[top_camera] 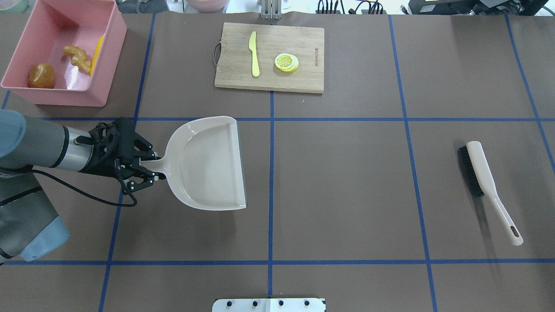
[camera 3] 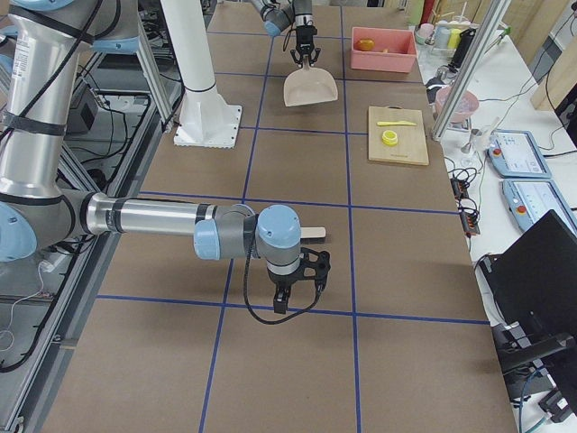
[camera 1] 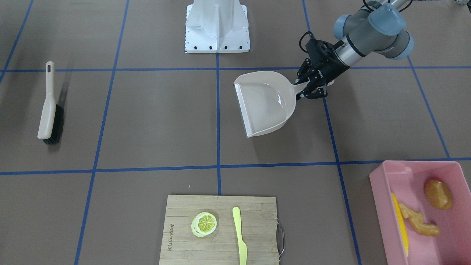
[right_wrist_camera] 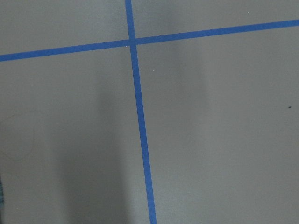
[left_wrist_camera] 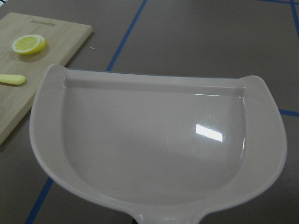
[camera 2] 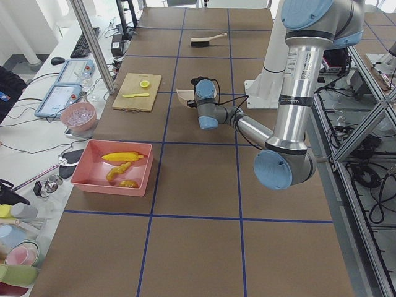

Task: Sweep and dump trash into bin
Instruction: 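Bring the empty white dustpan back down to the table with the left gripper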

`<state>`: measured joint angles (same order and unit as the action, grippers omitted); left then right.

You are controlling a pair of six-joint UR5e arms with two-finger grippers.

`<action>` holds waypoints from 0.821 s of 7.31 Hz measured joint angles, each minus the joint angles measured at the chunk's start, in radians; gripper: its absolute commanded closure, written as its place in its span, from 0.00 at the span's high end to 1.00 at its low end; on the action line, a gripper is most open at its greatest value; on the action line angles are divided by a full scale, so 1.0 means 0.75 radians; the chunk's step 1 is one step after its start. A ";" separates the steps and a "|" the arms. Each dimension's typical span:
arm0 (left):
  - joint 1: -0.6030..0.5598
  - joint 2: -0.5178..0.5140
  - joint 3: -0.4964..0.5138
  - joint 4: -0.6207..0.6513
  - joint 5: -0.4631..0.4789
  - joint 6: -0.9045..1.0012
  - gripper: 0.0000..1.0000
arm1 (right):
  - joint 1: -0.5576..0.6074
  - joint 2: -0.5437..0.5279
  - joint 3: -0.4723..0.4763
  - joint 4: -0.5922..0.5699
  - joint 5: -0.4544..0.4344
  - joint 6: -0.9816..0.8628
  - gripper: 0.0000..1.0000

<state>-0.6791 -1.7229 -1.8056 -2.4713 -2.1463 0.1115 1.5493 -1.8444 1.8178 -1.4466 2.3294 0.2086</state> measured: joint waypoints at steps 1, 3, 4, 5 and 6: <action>0.005 -0.012 0.008 0.055 -0.032 0.094 0.00 | 0.000 0.000 0.000 0.000 0.002 0.000 1.00; -0.014 -0.073 0.018 0.230 -0.134 0.259 0.00 | 0.000 -0.002 0.000 0.000 0.003 0.001 1.00; -0.035 -0.115 0.038 0.305 -0.166 0.321 0.00 | 0.000 -0.003 0.000 0.000 0.004 0.002 1.00; -0.051 -0.148 0.067 0.341 -0.179 0.349 0.00 | 0.000 -0.004 -0.003 0.000 0.003 0.002 1.00; -0.060 -0.167 0.088 0.353 -0.183 0.354 0.00 | 0.000 -0.005 -0.007 0.000 0.002 0.002 1.00</action>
<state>-0.7244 -1.8484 -1.7396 -2.2068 -2.2839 0.3773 1.5493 -1.8481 1.8126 -1.4466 2.3312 0.2098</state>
